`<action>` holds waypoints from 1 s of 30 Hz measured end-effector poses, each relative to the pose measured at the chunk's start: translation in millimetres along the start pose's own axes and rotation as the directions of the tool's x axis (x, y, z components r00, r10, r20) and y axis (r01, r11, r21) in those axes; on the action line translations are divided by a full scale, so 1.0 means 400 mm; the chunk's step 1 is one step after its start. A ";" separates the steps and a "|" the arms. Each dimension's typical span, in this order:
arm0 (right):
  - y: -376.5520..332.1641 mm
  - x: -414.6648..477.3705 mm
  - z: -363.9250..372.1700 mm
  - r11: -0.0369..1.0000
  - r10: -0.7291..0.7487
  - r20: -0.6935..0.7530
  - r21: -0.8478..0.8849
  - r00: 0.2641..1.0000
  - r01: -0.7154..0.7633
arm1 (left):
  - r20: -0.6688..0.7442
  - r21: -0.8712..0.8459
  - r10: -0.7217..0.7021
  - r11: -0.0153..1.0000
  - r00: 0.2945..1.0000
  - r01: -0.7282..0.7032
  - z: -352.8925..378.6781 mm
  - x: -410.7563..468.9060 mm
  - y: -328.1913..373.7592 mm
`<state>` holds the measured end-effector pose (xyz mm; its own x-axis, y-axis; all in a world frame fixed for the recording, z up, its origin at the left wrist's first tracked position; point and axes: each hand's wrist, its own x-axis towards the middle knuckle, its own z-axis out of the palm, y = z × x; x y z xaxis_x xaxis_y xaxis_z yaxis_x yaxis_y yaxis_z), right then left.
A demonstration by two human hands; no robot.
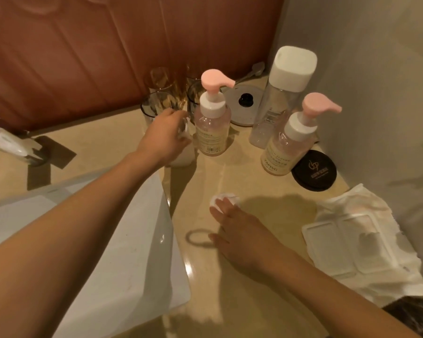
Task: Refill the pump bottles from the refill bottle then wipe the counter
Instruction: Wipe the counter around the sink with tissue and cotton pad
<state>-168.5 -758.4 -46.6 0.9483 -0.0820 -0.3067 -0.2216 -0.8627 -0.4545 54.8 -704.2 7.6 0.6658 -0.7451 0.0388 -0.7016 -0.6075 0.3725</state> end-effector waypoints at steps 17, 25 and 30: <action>-0.039 0.305 -0.055 0.990 -0.038 -0.155 -0.143 0.987 0.016 | -0.004 0.023 -0.040 0.999 0.999 0.040 -0.023 -0.020 -0.041; -0.022 0.062 0.020 0.990 -0.106 -0.150 -0.108 0.983 0.090 | -0.033 -0.013 -0.075 0.997 0.997 0.074 -0.029 -0.046 -0.022; 0.021 -0.125 0.033 0.994 0.048 -0.108 -0.088 0.993 -0.058 | -0.224 0.033 0.093 0.996 0.970 -0.088 -0.026 -0.055 0.011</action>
<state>-221.0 -754.8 -46.1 0.9555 -0.1769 -0.2361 -0.2552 -0.8972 -0.3604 39.6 -687.6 18.0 0.6377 -0.7175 0.2802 -0.7652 -0.5484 0.3372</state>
